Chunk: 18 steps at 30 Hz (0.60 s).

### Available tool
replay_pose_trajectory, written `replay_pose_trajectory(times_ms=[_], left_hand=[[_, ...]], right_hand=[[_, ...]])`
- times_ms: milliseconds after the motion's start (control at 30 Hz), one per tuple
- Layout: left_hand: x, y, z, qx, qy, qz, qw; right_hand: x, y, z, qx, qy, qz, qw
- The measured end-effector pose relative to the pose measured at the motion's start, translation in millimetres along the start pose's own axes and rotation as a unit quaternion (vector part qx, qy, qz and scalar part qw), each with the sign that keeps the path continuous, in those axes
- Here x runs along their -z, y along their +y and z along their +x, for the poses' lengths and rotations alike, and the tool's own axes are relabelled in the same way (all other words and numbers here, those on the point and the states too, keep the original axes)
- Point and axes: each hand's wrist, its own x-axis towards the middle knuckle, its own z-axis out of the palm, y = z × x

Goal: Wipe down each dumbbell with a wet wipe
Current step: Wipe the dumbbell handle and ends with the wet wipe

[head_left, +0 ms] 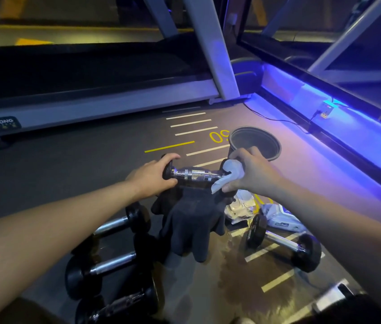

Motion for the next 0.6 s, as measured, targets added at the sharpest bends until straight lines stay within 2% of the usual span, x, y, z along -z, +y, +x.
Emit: replay_pose_trajectory(times_ms=[200,600], left_hand=[[-0.4,-0.5,-1.5,-0.003,0.004,0.002,1.0],[-0.9,-0.1,-0.9,0.0,0.004,-0.011,1.0]], right_hand=[[-8.3,-6.0,-3.8,0.007,0.011,0.049,0.999],[-13.2,-13.7,-0.1,0.04,0.079,0.042,0.995]])
